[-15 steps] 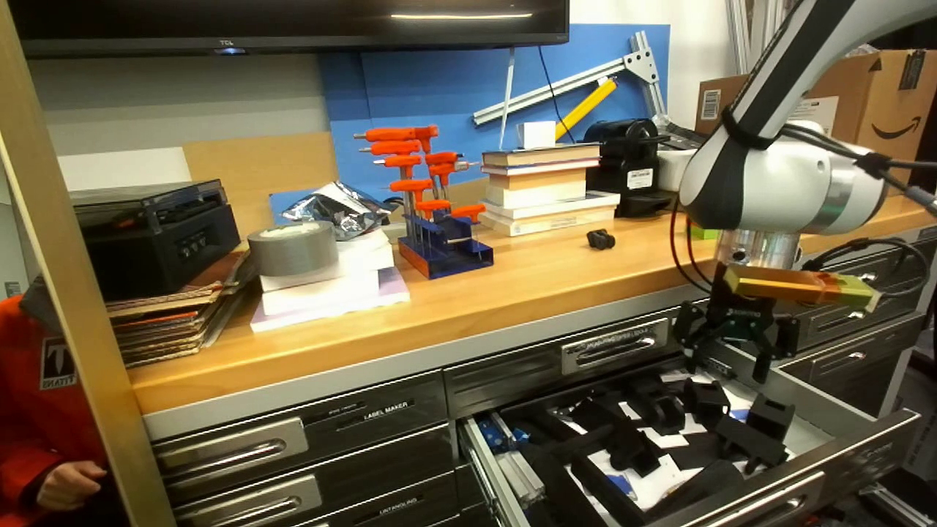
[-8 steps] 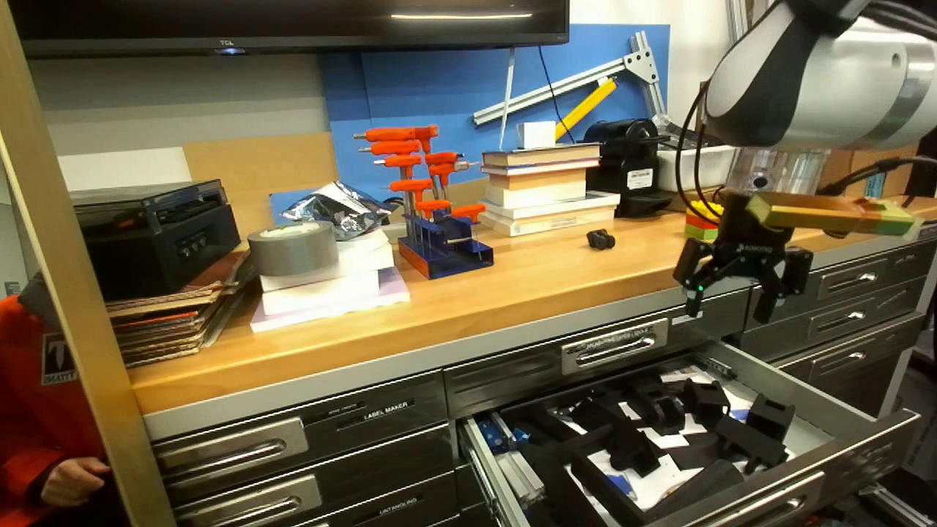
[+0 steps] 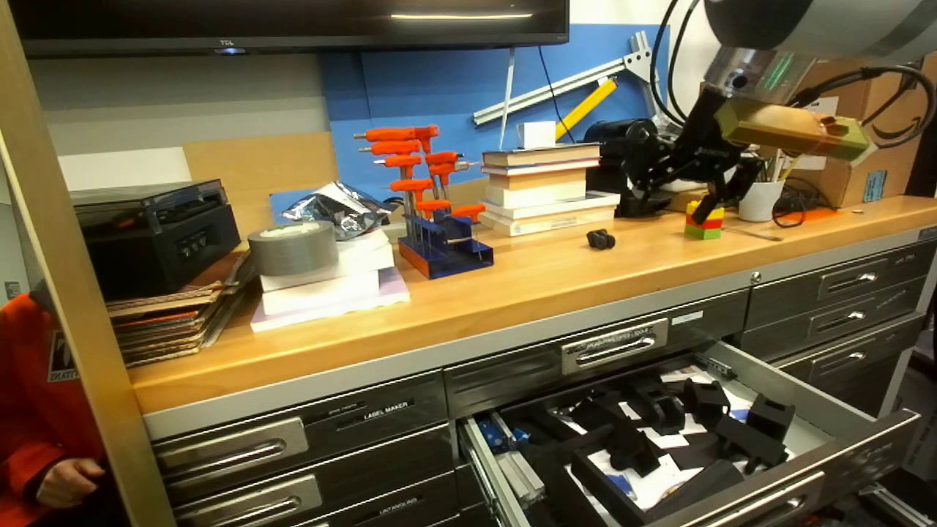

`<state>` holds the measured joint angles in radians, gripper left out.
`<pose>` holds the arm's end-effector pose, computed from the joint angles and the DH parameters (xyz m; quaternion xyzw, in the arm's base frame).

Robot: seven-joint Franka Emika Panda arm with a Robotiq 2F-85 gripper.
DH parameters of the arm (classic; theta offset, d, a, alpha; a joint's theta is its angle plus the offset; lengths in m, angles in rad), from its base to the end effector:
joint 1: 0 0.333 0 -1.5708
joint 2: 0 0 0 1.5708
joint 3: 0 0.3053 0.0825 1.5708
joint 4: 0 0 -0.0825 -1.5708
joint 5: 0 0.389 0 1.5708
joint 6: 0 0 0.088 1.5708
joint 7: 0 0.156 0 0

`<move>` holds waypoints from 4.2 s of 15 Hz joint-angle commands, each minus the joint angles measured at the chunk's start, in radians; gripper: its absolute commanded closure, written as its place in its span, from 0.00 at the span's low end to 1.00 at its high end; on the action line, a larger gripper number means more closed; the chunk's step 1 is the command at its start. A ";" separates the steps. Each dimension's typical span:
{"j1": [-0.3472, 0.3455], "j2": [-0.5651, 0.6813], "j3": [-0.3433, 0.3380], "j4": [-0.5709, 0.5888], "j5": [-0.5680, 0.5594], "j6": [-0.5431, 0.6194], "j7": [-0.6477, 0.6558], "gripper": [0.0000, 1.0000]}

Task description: Put the black objects in the drawer and close it

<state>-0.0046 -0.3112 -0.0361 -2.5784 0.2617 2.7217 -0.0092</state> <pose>0.4830 -0.0235 0.3605 -0.9639 0.1197 -0.2247 0.0786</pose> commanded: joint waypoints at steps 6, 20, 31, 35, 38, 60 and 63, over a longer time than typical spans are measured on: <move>0.093 0.115 0.000 0.099 0.050 0.246 -0.002 0.00; -0.090 0.391 0.113 0.472 -0.618 -0.031 0.390 0.00; 0.029 0.576 0.009 0.655 -0.585 -0.176 0.356 0.00; 0.039 0.630 -0.005 0.723 -0.561 -0.220 0.340 0.00; 0.043 0.666 -0.010 0.772 -0.551 -0.253 0.333 0.00; 0.011 0.782 -0.013 0.949 -0.434 -0.468 0.180 0.00; 0.010 0.797 -0.011 0.973 -0.429 -0.488 0.170 0.00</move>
<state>0.0060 0.4561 -0.0455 -1.6715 -0.2012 2.2772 0.1981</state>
